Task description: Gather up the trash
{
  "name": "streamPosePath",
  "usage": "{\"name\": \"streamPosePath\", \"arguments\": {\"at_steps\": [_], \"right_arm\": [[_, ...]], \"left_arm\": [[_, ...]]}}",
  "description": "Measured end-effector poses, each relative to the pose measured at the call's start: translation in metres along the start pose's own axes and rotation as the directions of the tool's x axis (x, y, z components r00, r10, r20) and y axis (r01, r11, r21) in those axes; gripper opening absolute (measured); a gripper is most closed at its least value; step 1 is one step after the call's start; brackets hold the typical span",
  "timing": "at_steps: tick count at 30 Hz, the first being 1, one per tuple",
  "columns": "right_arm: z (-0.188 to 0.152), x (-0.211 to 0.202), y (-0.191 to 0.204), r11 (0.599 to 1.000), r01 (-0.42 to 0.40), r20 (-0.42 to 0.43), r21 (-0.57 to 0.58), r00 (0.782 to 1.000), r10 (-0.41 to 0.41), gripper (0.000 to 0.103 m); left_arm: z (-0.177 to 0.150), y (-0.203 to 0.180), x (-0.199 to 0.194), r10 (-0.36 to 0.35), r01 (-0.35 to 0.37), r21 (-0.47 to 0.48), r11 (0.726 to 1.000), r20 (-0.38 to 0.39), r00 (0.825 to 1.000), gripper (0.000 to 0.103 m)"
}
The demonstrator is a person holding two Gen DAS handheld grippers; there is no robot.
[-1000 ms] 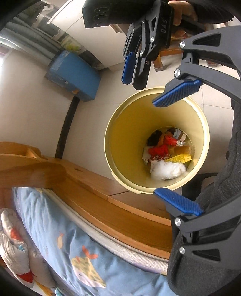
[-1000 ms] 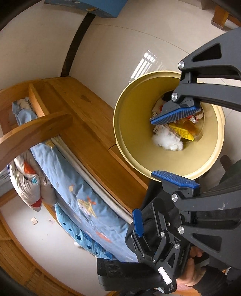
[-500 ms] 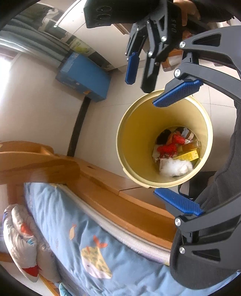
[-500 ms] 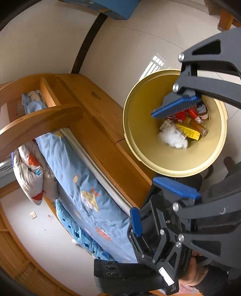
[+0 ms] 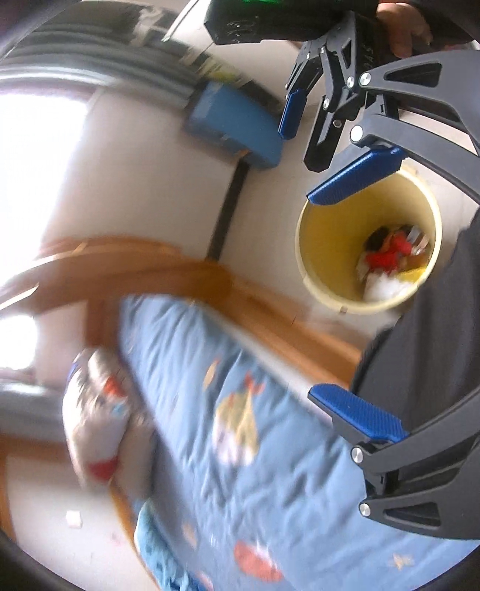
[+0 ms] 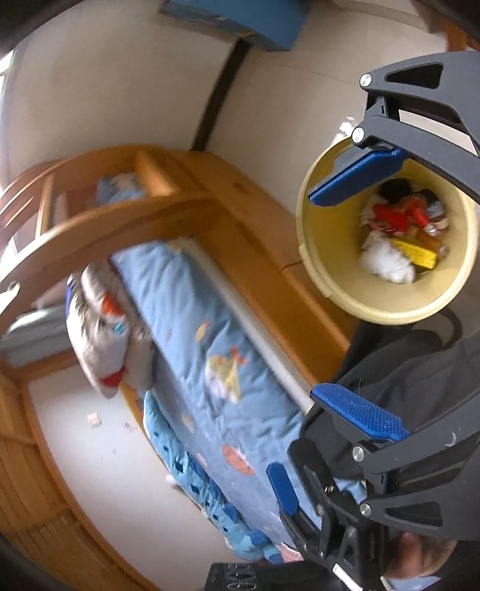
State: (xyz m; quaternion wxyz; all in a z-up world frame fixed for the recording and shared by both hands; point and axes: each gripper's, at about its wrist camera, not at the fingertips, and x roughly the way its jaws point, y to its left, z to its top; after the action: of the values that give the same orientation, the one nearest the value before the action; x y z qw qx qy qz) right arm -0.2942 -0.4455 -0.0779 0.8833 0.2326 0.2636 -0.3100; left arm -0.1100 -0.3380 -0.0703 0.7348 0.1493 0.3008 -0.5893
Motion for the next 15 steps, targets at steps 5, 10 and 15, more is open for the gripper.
{"name": "streamPosePath", "arguments": {"at_steps": [5, 10, 15], "right_arm": [[0.016, 0.009, 0.053, 0.992, -0.062, 0.076, -0.113, 0.995, 0.071, 0.094], [0.027, 0.016, 0.104, 0.972, -0.115, 0.134, -0.206, 0.98, 0.145, 0.094], [0.038, 0.027, 0.157, 0.939, -0.202, 0.142, -0.279, 0.958, 0.248, 0.094]], "left_arm": [[0.001, 0.039, -0.049, 0.152, -0.145, -0.075, 0.987, 0.093, 0.984, 0.099], [-0.004, 0.079, -0.093, 0.324, -0.301, -0.164, 0.94, 0.14, 0.936, 0.099], [-0.011, 0.112, -0.126, 0.451, -0.406, -0.249, 0.879, 0.158, 0.878, 0.099]]}}
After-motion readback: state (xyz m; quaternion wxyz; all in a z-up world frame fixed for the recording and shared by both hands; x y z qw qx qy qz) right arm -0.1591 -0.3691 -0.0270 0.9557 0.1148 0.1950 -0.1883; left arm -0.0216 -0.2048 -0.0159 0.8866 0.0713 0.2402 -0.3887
